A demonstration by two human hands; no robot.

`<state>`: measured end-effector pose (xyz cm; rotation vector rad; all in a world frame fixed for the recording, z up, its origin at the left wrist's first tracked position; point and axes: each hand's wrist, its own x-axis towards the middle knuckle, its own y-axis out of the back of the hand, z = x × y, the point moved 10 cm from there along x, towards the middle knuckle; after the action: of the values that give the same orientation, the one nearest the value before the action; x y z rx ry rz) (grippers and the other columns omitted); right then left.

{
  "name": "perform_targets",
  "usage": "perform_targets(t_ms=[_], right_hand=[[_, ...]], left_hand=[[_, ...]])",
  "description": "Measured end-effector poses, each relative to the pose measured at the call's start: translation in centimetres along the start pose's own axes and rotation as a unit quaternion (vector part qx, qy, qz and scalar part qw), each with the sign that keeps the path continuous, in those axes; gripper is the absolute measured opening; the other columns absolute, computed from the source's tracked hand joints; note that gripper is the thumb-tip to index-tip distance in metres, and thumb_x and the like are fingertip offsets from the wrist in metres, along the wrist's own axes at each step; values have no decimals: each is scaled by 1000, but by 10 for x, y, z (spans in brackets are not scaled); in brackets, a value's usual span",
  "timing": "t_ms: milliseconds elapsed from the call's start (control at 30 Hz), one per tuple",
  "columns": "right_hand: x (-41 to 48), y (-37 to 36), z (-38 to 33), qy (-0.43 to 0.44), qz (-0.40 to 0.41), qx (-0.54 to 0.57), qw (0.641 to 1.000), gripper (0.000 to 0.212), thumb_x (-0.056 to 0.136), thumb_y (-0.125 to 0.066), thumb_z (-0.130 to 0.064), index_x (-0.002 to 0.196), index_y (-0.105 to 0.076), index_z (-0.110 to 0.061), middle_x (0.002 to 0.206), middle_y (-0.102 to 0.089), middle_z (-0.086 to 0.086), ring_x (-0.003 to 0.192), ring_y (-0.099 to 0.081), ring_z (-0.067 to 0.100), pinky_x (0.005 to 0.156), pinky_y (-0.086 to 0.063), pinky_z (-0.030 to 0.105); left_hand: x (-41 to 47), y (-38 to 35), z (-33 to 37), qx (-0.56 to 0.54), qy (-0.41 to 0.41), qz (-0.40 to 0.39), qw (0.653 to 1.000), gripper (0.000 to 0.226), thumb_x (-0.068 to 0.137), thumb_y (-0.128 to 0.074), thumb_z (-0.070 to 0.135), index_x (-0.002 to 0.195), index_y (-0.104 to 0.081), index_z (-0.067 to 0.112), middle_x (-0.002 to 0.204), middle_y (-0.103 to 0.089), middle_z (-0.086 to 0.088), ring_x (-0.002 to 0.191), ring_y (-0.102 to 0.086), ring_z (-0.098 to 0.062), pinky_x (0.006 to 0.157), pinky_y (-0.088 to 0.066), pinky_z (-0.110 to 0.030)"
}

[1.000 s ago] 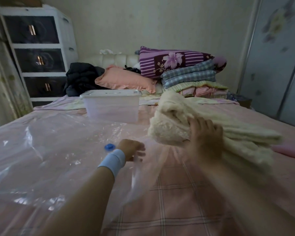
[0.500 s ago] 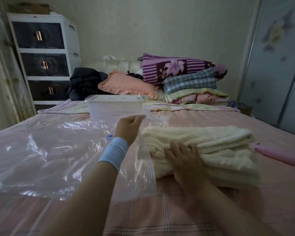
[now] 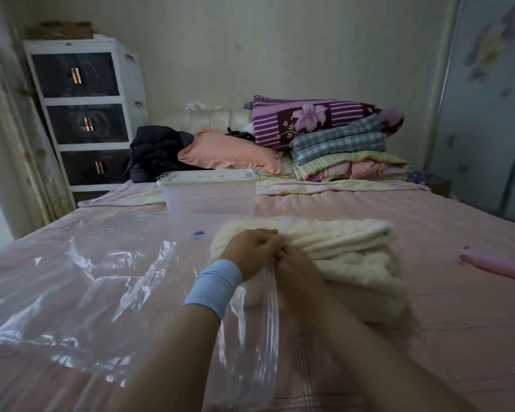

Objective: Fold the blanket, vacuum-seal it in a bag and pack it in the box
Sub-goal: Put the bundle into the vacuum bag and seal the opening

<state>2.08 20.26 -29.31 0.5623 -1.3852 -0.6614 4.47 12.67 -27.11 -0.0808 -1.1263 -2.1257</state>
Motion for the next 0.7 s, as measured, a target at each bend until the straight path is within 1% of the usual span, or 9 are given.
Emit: perform_targets(t_ms=[67,133,200,267,333,400,467,600,700], right_hand=[[-3,9,27,-62,-72,111,989,39,80,-44,-31,102,-71,-14,96,-71,7,84,-66,29,70,-54,40],[-12,37,55,-113,-37,165,979,32,86,-53,-34,105,-71,-16,98,-71,3,89,-66,24,76,-54,38],[-22,65,75,-102,14,34,994,47,84,-60,-43,121,-67,-15,120,-68,5,113,-62,28,94,-48,42],[-33,60,100,-147,-98,-83,981,101,72,-48,-79,152,-38,-17,157,-38,8,147,-31,32,114,-27,53],[-60,40,121,-194,-255,-108,941,138,57,-45,-96,160,10,-23,168,10,7,154,13,29,122,-4,58],[-83,28,121,-185,-316,-139,920,151,50,-57,-96,151,32,-29,160,36,10,146,36,30,117,6,66],[-92,25,115,-173,-304,-185,918,152,49,-62,-93,146,40,-35,153,47,13,140,44,36,107,11,76],[-96,26,115,-218,-238,-191,927,138,63,-71,-78,146,35,-45,160,31,21,147,19,52,106,-14,73],[-96,23,119,-249,-207,-178,929,131,54,-81,-73,156,-5,-42,151,-38,24,134,-41,52,90,-46,58]], left_hand=[[-1,2,-3,-3,8,24,1000,58,90,-32,60,109,-73,24,118,-69,4,111,-60,-17,101,-42,-34],[2,4,-2,22,2,32,999,61,91,-25,58,121,-66,24,122,-66,-2,113,-57,-22,101,-41,-36],[6,2,4,115,-15,21,993,53,95,-30,53,133,-57,27,129,-61,-1,118,-54,-24,102,-39,-37],[9,-3,8,230,-13,11,973,48,96,-37,53,138,-49,33,133,-55,1,120,-51,-25,103,-38,-39],[10,-8,19,290,-6,18,957,50,93,-36,57,138,-45,37,136,-50,1,124,-45,-25,104,-34,-42],[10,-13,24,316,2,28,948,62,87,-33,69,140,-41,38,144,-41,0,131,-36,-26,107,-29,-45],[7,-26,21,333,15,-2,943,79,81,-29,80,148,-26,36,157,-22,-1,143,-19,-29,115,-18,-49],[5,-44,9,349,16,-61,935,62,97,-20,58,153,-8,35,163,-7,1,149,-3,-28,119,-3,-50],[4,-36,14,306,6,-56,951,50,102,-12,41,152,-13,40,162,-12,4,149,-5,-25,120,0,-48]])
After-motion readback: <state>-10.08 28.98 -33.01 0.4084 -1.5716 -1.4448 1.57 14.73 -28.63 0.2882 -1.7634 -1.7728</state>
